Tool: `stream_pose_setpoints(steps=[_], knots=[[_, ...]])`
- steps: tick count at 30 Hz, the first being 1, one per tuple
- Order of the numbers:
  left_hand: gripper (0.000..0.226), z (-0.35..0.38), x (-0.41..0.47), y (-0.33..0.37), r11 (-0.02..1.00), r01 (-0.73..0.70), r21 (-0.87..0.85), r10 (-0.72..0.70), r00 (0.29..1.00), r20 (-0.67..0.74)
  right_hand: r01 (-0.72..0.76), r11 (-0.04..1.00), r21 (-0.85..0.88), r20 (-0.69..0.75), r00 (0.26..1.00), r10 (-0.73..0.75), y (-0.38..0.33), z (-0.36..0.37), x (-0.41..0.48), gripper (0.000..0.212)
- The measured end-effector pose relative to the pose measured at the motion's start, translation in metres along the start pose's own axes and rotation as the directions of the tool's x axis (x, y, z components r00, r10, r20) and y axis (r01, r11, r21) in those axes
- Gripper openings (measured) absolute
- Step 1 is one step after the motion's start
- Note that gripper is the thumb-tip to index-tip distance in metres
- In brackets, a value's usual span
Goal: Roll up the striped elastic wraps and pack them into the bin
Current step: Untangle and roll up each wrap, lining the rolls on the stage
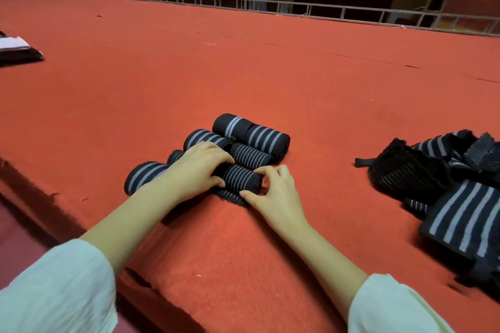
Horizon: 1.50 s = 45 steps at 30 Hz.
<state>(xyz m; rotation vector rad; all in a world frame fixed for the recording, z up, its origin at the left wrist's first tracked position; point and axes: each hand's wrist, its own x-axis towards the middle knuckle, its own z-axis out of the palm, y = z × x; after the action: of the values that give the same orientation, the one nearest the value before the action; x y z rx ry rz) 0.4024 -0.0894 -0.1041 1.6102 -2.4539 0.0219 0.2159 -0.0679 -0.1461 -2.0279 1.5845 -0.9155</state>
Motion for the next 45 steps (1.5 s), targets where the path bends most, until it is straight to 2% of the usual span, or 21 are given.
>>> stream_pose_setpoints(steps=[3,7,10,12,14,16,22,26,28,30,33,35,38,40,42,44,45], knots=[[0.053,0.002,0.004,-0.002,0.999,-0.020,0.041,0.021,1.000,-0.007,0.003,1.000,-0.030,0.009,1.000,-0.003,0.002,0.002,0.004,0.047],[0.052,0.001,0.002,-0.001,1.000,-0.026,0.013,0.026,1.000,-0.017,0.007,0.999,-0.036,0.017,1.000,-0.007,0.004,0.002,0.005,0.048],[0.055,-0.003,0.000,0.001,0.998,-0.035,0.044,0.034,0.999,0.027,0.012,0.999,-0.053,0.054,0.999,-0.009,0.001,0.000,0.005,0.052],[0.062,-0.009,-0.005,0.005,0.997,-0.045,0.057,0.041,0.996,0.079,0.017,0.997,-0.073,0.093,0.996,-0.010,0.000,-0.008,0.001,0.058],[0.080,-0.018,-0.009,0.013,0.998,-0.038,0.049,0.032,0.992,0.120,0.026,0.994,-0.109,0.137,0.991,-0.011,-0.001,-0.024,-0.003,0.065],[0.088,-0.027,-0.009,0.025,0.999,-0.037,0.030,0.033,0.992,0.118,0.035,0.987,-0.159,0.156,0.988,-0.010,0.000,-0.052,-0.007,0.069],[0.091,-0.050,0.021,0.124,0.980,-0.186,0.071,0.182,0.982,0.054,0.014,0.926,-0.377,0.052,0.999,0.006,0.036,-0.180,-0.044,0.065],[0.073,-0.043,0.044,0.211,0.952,-0.295,0.077,0.290,0.955,0.063,-0.088,0.861,-0.501,-0.011,0.995,0.096,0.080,-0.264,-0.090,0.062],[0.085,-0.034,0.055,0.252,0.937,-0.347,0.047,0.345,0.938,0.045,-0.159,0.835,-0.527,-0.041,0.986,0.162,0.104,-0.298,-0.113,0.064],[0.087,-0.025,0.064,0.290,0.915,-0.403,0.024,0.402,0.915,0.037,-0.219,0.814,-0.539,-0.062,0.973,0.221,0.126,-0.324,-0.133,0.065],[0.071,-0.011,0.076,0.333,0.886,-0.463,0.020,0.460,0.884,0.086,-0.265,0.804,-0.532,-0.036,0.956,0.291,0.153,-0.348,-0.156,0.069],[0.078,0.001,0.084,0.351,0.878,-0.479,-0.015,0.475,0.867,0.148,-0.261,0.815,-0.517,-0.001,0.953,0.304,0.168,-0.353,-0.165,0.071],[0.091,0.023,0.088,0.362,0.892,-0.447,-0.075,0.449,0.851,0.273,-0.241,0.833,-0.499,0.038,0.954,0.298,0.184,-0.348,-0.168,0.072],[0.087,0.034,0.086,0.362,0.905,-0.412,-0.111,0.425,0.847,0.319,-0.239,0.851,-0.469,0.026,0.959,0.283,0.191,-0.345,-0.165,0.067],[0.088,0.036,0.084,0.359,0.906,-0.404,-0.127,0.423,0.856,0.298,-0.241,0.879,-0.412,-0.026,0.967,0.253,0.195,-0.347,-0.154,0.059],[0.106,0.027,0.091,0.357,0.898,-0.427,-0.104,0.439,0.876,0.199,-0.242,0.892,-0.381,-0.075,0.970,0.231,0.198,-0.353,-0.136,0.054],[0.102,0.023,0.100,0.355,0.894,-0.439,-0.087,0.447,0.885,0.129,-0.242,0.894,-0.378,-0.092,0.970,0.223,0.200,-0.356,-0.125,0.053]])
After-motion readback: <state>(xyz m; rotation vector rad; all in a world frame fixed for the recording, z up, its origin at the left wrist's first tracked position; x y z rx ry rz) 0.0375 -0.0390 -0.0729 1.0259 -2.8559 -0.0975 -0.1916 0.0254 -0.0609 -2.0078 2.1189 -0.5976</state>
